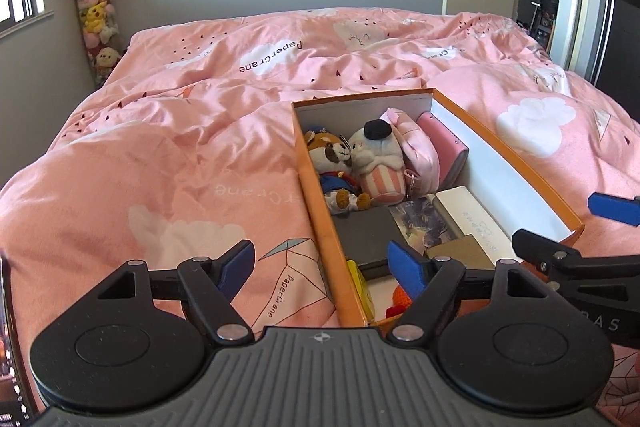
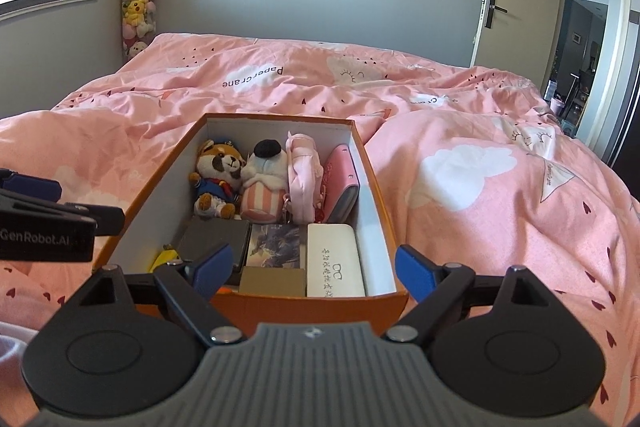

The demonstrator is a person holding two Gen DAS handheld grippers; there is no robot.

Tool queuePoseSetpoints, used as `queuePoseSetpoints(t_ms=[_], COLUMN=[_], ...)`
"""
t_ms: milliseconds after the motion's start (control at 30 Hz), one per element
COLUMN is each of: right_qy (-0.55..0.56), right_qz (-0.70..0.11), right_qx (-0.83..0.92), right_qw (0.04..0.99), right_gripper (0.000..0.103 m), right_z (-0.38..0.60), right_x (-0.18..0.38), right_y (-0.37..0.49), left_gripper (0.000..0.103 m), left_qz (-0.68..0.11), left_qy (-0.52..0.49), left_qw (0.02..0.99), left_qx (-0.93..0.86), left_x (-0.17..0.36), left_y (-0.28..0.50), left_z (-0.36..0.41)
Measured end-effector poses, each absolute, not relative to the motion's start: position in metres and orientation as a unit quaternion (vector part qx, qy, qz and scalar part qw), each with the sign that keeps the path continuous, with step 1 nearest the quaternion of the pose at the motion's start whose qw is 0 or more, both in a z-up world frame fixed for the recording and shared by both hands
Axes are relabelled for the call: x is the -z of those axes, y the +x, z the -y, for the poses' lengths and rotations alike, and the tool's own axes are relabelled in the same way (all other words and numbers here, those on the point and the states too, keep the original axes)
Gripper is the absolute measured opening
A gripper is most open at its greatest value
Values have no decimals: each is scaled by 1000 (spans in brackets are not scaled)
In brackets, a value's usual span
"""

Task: Organize objects

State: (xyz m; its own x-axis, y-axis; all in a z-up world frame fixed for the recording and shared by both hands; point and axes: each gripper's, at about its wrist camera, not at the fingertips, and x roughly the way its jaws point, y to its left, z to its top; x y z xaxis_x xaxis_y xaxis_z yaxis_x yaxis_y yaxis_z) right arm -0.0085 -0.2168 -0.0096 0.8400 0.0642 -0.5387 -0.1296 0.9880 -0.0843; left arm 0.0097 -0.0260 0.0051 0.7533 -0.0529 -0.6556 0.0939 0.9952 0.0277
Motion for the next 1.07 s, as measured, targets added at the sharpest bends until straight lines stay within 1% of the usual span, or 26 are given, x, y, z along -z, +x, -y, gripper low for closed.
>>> queuePoseSetpoints(t_ms=[300,1067], right_qy=[-58,-66], right_qz=[-284,-300], right_qx=[-65,-62], right_qw=[955,950], right_gripper=[89,89], right_z=[212,208], right_x=[10,15], right_y=[-17,-14], left_gripper=[89,89], left_qz=[-353,-353], left_qy=[41,43], left_qw=[934,934], left_qx=[35,39], left_x=[-3,-3], left_y=[-2,-1], left_z=[30,30])
